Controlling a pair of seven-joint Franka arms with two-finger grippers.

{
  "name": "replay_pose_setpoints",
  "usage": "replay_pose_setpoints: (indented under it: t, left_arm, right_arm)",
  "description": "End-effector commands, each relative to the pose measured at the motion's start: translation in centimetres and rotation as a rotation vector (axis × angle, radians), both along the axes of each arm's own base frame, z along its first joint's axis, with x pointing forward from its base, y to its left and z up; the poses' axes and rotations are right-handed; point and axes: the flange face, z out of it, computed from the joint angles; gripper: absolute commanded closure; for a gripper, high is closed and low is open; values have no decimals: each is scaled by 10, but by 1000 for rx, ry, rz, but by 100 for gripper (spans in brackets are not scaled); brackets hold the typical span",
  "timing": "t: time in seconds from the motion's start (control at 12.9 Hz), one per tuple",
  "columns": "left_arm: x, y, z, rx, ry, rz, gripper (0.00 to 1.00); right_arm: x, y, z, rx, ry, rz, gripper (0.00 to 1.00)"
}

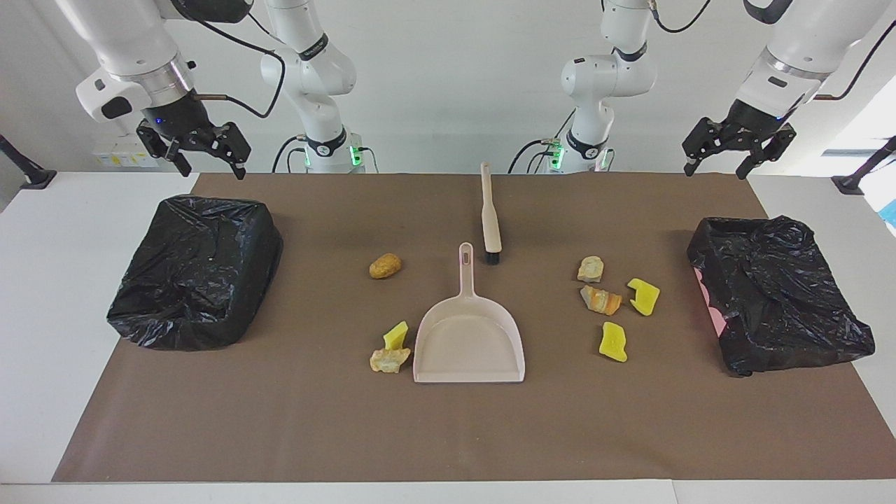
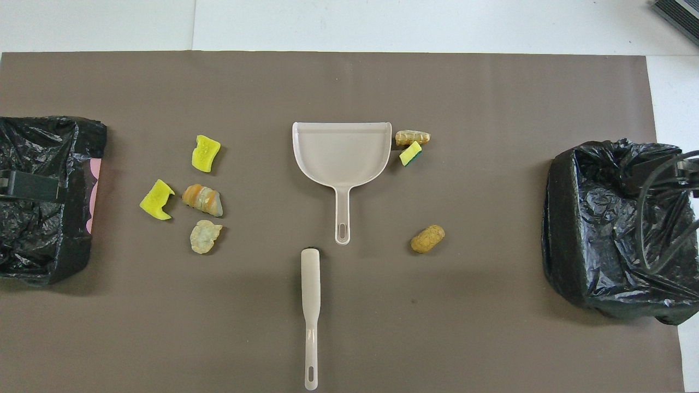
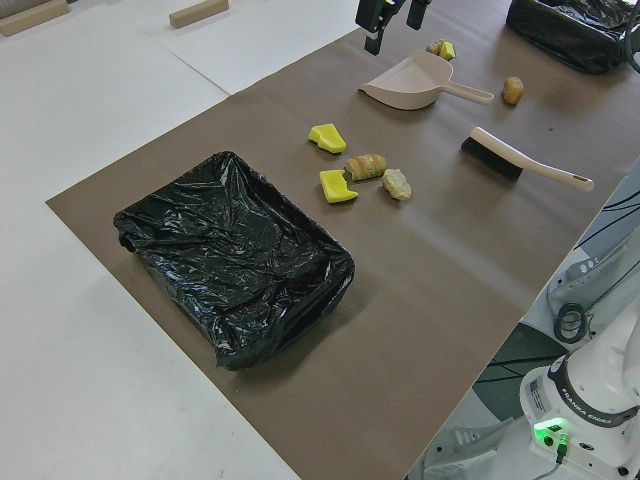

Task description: Sweep and dump trash in bin

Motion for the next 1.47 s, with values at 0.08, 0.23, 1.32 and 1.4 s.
replay_pose_setpoints:
  t: [0.08,0.23,1.32,1.4]
  left_arm:
    - [-3,2,6,-5,-15,-8,0]
    - [-3,2,6,-5,-13,-5,0]
    - [-43,-21,-12,-2,51,-34,0]
    - [-43,-22,-12,-2,51,-36,0]
  right_arm:
    - [-5,1,-3,16,16,-20,0]
    - [-6,2,-3,16,19,-16,0]
    - [42,145,-89,12,50,119,0]
    - [46,168,-105,7,56,131,0]
